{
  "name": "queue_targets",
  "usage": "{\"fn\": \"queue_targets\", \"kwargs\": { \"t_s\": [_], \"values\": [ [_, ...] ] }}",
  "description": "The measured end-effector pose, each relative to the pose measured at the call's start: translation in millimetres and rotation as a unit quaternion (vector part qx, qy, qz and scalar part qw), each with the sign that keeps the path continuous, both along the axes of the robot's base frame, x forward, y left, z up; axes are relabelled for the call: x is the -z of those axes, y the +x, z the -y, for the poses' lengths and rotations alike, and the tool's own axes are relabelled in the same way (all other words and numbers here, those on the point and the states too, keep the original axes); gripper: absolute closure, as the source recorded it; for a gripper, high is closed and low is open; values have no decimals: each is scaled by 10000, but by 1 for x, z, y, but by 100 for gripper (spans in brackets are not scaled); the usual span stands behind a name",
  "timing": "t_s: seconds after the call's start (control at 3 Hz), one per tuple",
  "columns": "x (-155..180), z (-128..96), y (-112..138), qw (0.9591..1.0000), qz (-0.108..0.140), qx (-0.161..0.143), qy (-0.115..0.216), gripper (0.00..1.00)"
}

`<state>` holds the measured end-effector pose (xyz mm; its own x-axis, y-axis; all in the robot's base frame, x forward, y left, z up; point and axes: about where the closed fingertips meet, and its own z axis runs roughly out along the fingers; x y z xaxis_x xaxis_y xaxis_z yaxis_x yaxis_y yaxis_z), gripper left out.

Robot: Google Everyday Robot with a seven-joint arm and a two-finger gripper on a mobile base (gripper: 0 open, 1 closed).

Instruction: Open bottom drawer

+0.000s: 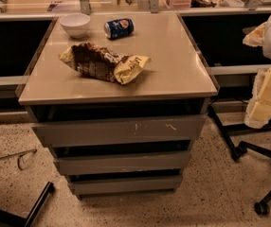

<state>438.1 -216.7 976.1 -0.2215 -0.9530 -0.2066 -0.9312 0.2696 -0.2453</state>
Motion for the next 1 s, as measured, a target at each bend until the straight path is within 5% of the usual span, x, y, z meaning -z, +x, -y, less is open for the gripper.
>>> {"fn": "queue_targets", "kwargs": {
  "t_s": [0.67,1.0],
  "values": [
    [8,-3,-1,9995,140,-80,262,0],
    [46,-12,-7,9962,237,-116,831,0]
  ]
}}
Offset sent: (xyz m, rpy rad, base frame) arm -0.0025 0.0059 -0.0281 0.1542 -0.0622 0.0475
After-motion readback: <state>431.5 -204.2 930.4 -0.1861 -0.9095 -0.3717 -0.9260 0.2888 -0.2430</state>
